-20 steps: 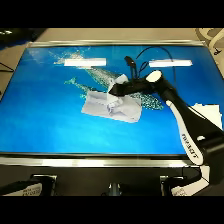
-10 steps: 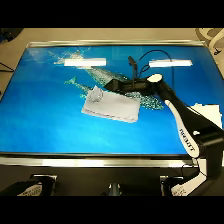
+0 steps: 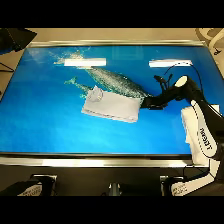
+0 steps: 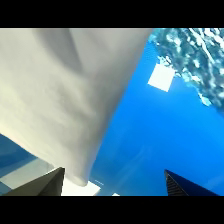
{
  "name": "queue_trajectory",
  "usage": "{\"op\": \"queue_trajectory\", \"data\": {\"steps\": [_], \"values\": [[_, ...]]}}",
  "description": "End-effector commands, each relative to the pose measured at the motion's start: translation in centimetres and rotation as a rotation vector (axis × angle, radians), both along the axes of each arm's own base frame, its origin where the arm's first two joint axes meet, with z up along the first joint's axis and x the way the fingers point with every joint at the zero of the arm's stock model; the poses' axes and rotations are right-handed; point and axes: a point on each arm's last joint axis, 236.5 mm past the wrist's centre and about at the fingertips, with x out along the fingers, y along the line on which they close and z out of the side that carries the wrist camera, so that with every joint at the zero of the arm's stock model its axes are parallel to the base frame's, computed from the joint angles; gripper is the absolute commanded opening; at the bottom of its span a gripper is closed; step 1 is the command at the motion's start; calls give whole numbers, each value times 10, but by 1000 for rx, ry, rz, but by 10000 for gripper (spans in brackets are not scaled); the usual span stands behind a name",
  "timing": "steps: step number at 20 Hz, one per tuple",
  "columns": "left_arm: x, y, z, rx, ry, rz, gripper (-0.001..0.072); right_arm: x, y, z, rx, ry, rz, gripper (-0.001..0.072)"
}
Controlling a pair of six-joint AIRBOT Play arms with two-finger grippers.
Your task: Fold the shirts.
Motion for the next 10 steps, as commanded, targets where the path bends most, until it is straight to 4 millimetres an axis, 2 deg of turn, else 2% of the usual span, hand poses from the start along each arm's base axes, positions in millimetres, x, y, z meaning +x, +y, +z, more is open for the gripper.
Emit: {"op": "queue_trajectory", "data": {"steps": [1, 6, 7, 8, 9, 10], "values": [[1, 0, -3, 3, 5, 2, 31, 8, 30, -21, 109, 35, -89, 665], [1, 0, -3, 3, 5, 2, 31, 27, 75, -26, 224, 21, -164, 639], [1, 0, -3, 3, 5, 2, 31, 28, 80, -25, 248, 30, -175, 564], [1, 0, -3, 3, 5, 2, 31, 29, 85, -21, 280, 24, -173, 381], [1, 0, -3, 3, 5, 2, 31, 32, 90, -12, 319, -1, -161, 34], [1, 1, -3, 4, 5, 2, 31, 41, 91, 5, 377, -39, -168, 32]]}}
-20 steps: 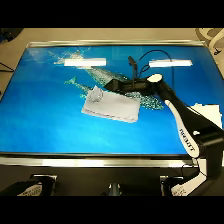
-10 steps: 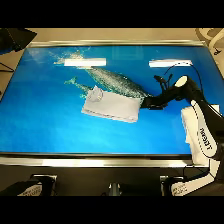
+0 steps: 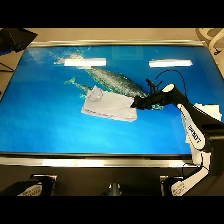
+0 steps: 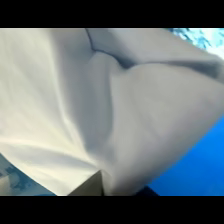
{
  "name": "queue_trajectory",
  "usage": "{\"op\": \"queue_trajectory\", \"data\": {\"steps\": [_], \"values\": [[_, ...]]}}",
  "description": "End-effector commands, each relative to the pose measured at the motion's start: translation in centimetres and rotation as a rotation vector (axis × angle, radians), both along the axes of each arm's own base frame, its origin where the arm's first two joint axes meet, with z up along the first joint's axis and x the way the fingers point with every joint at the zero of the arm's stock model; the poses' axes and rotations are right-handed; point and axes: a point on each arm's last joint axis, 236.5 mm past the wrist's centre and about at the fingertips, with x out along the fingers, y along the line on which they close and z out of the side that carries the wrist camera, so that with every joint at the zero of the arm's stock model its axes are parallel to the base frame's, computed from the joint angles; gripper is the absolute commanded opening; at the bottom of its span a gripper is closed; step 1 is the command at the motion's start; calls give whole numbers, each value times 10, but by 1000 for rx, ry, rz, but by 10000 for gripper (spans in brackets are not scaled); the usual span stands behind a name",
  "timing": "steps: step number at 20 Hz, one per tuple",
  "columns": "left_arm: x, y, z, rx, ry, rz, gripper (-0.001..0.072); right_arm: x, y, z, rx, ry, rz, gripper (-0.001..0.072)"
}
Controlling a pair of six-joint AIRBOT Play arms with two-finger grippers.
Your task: Fold the shirts.
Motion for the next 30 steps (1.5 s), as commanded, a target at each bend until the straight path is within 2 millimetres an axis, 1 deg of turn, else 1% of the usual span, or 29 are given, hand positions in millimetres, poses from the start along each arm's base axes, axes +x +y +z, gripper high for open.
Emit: {"op": "queue_trajectory", "data": {"steps": [1, 2, 3, 4, 5, 6, 7, 9, 11, 13, 14, 16, 19, 21, 23, 24, 25, 26, 27, 30], "values": [[0, 0, -1, 1, 1, 0, 31, 26, 13, 47, 175, -139, -19, 30], [1, 0, -1, 1, 1, 0, 31, 38, 2, 75, 209, -207, -22, 30], [1, 0, -1, 2, 1, 0, 31, 46, -15, 100, 212, -259, -26, 30], [1, 0, -1, 8, -3, -2, 31, 53, -39, 129, 201, -317, -33, 30], [1, 0, -1, 17, -8, -6, 31, 57, -68, 155, 171, -358, -57, 30], [1, 0, -2, 16, -6, -6, 31, 57, -101, 175, 120, -381, -90, 30], [2, 0, -3, 16, -4, -6, 31, 53, -137, 194, 57, -394, -136, 30], [2, 0, -3, 16, -3, -6, 31, 35, -205, 221, -55, -406, -221, 30], [2, 0, -3, 16, -3, -6, 31, 7, -268, 243, -142, -406, -316, 30], [2, 0, -3, 16, -3, -6, 32, -22, -316, 258, -189, -392, -424, 30], [2, 0, -3, 15, -3, -6, 32, -36, -333, 263, -206, -385, -466, 30], [2, 0, -3, 16, -3, -6, 32, -62, -358, 275, -230, -381, -528, 30], [2, 0, -3, 24, -9, -10, 32, -90, -383, 289, -246, -367, -628, 30], [2, 0, -3, 29, -12, -11, 31, -104, -395, 299, -255, -365, -695, 31], [2, 0, -3, 40, -19, -16, 32, -118, -400, 306, -265, -362, -730, 31], [2, 0, -3, 45, -23, -18, 32, -126, -398, 305, -271, -340, -721, 31], [2, 0, -3, 45, -22, -18, 32, -136, -392, 298, -279, -292, -694, 31], [2, 0, -4, 45, -22, -18, 32, -151, -386, 287, -293, -218, -659, 31], [3, 0, -4, 45, -21, -17, 32, -173, -381, 272, -314, -114, -615, 31], [6, 1, -7, 42, -17, -15, 32, -216, -406, 247, -502, 55, -667, 32]]}}
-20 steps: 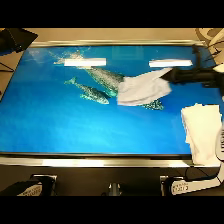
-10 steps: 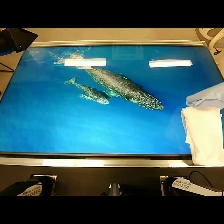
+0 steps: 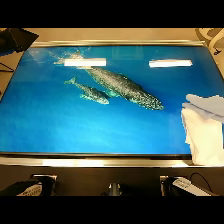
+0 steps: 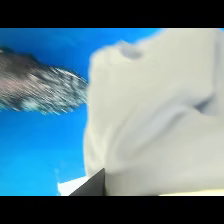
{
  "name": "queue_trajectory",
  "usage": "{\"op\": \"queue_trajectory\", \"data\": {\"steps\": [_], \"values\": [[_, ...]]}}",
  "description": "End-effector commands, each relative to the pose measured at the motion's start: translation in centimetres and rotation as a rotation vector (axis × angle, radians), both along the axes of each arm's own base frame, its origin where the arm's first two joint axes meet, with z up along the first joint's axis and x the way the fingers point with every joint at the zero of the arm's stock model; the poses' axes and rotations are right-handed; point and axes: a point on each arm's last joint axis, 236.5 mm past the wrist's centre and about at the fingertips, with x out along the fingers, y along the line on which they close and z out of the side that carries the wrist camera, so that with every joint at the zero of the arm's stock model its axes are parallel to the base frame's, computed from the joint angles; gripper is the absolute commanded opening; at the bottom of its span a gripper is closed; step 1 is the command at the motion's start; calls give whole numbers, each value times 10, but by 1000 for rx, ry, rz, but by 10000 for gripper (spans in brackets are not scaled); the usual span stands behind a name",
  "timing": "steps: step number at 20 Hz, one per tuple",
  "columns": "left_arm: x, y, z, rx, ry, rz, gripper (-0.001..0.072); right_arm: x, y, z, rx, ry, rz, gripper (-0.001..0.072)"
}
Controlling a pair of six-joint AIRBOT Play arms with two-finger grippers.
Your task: Fold the shirts.
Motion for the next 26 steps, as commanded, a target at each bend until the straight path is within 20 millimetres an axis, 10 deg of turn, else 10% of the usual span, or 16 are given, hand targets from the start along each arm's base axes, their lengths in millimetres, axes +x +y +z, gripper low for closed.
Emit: {"op": "queue_trajectory", "data": {"steps": [1, 9, 14, 16, 19, 23, 26], "values": [[4, 0, -2, -1, 0, 1, 32, -64, -16, -37, -65, 285, -88, 32], [4, 0, -3, -4, 2, 1, 32, -142, 14, -133, 41, 621, -37, 31], [3, -6, 0, -12, -6, -10, 32, -152, -2, -146, -28, 662, -64, 67], [2, -13, 3, -17, -17, -19, 31, -144, -7, -147, -44, 631, -75, 632], [1, -22, 5, -19, -24, -35, 32, -135, -18, -143, -89, 591, -90, 693], [3, -23, -3, -3, -9, -39, 31, -89, -69, -82, -363, 361, -64, 692], [20, -6, -45, 209, 41, 34, 28, -7, -99, 39, -715, -24, -62, 690]]}}
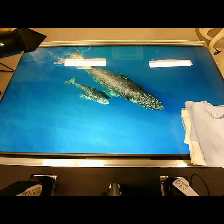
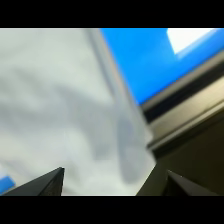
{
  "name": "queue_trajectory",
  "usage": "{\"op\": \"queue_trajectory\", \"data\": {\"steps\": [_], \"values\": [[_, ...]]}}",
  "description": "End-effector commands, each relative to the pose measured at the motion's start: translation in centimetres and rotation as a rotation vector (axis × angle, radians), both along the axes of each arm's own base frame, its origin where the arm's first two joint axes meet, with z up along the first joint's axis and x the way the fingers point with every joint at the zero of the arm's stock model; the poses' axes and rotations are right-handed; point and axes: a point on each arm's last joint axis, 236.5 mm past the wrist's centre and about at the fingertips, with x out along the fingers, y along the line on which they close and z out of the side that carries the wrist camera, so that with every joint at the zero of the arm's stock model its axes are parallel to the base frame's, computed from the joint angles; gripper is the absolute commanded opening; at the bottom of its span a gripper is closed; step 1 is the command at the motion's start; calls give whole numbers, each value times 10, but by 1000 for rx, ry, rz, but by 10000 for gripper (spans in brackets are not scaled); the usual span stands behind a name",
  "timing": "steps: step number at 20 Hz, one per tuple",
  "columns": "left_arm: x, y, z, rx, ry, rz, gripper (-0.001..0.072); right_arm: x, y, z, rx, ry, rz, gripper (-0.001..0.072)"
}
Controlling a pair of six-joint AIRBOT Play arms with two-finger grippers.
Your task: Fold the shirts.
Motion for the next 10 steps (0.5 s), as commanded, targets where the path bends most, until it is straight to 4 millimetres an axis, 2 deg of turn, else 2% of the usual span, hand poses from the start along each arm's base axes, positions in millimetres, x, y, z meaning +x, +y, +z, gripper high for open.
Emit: {"op": "queue_trajectory", "data": {"steps": [1, 2, 3, 4, 5, 6, 7, 8, 10], "values": [[19, 27, -58, 268, 101, 116, 28, 94, -12, 135, -392, -370, 179, 689], [22, 39, -85, 380, 171, 166, 28, 123, 12, 159, -447, -434, 264, 689], [23, 52, -111, 494, 244, 215, 29, 154, 49, 169, -464, -479, 372, 689], [22, 61, -133, 589, 304, 245, 31, 179, 89, 164, -451, -476, 485, 689], [17, 65, -153, 658, 373, 246, 59, 198, 136, 145, -410, -426, 605, 688], [7, 65, -174, 675, 462, 228, 248, 207, 178, 118, -337, -350, 680, 687], [-13, 64, -198, 671, 599, 223, 626, 209, 219, 84, -249, -244, 742, 688], [-37, 65, -221, 689, 723, 198, 720, 207, 253, 52, -173, -138, 814, 689], [-55, 61, -247, 686, 769, 157, 720, 194, 309, -5, -23, 59, 953, 696]]}}
